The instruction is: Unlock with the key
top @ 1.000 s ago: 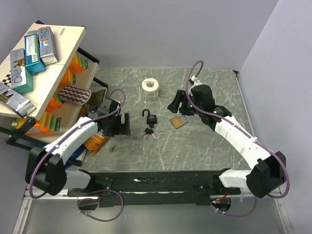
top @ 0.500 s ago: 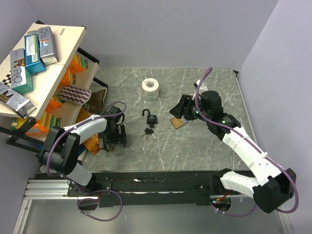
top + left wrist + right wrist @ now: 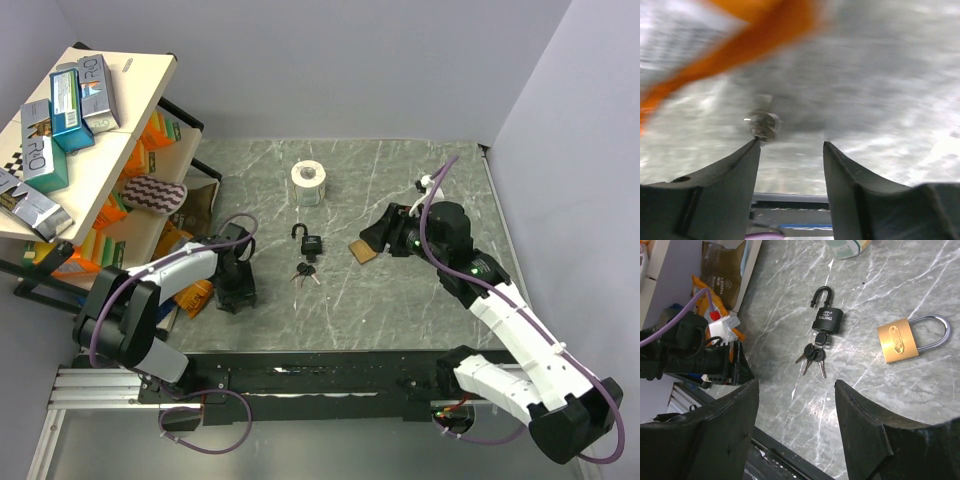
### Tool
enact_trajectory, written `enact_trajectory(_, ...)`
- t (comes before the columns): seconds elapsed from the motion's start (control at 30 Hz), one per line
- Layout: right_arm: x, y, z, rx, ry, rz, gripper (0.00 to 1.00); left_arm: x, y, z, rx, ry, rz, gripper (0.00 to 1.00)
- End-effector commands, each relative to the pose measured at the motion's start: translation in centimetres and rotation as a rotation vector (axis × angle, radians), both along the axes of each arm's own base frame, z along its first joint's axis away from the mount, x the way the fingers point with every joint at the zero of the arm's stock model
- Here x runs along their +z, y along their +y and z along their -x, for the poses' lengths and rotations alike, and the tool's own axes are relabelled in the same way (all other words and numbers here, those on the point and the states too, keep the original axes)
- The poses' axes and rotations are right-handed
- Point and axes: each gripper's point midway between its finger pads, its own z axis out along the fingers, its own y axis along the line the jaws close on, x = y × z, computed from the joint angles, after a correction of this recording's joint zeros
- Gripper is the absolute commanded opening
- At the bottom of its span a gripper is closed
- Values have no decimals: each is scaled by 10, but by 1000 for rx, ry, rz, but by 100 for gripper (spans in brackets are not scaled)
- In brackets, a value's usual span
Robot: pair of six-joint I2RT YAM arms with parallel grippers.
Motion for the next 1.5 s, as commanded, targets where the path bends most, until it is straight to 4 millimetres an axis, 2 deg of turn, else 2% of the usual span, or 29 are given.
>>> enact_trajectory(0.0, 5, -8, 3, -30, -17, 0, 68, 17, -40, -19, -4, -90, 146, 57)
enact_trajectory(0.1, 3, -9, 6, -27, -15, 1, 68, 22, -56, -28, -51, -132, 140, 56)
enact_trajectory(0.2, 2, -9, 8, -21, -16, -1, 68, 31, -59, -36, -45, -165, 112, 58)
enact_trajectory(0.33, 3, -8, 8, -15, -20, 4, 68, 33, -40, -26, 33, -151, 31, 69)
enact_trajectory(0.47, 5, -7, 6, -8, -28, 6, 68, 33, -24, -20, 100, -149, 12, 84)
enact_trajectory(0.63, 5, -2, 0, 5, -32, 2, 68, 32, 2, -33, 191, -155, 4, 85)
enact_trajectory(0.87, 12, 6, -10, 29, -45, 13, 68, 13, 17, -40, 211, -103, -68, 73)
enact_trajectory(1.0, 11, 7, -14, 36, -45, 25, 68, 7, 19, -43, 218, -92, -72, 66)
enact_trajectory(1.1, 9, 8, -16, 41, -40, 32, 68, 3, 17, -44, 215, -79, -69, 55)
enact_trajectory(1.13, 11, 9, -16, 44, -42, 30, 68, 3, 15, -45, 214, -79, -63, 48)
enact_trajectory(1.3, 11, 10, -18, 47, -42, 35, 68, 1, 11, -43, 217, -71, -38, 35)
enact_trajectory(1.33, 10, 10, -18, 47, -39, 36, 68, 1, 11, -43, 217, -75, -34, 28)
enact_trajectory(1.47, 9, 11, -19, 54, -36, 37, 68, 4, 8, -44, 211, -78, -21, 15)
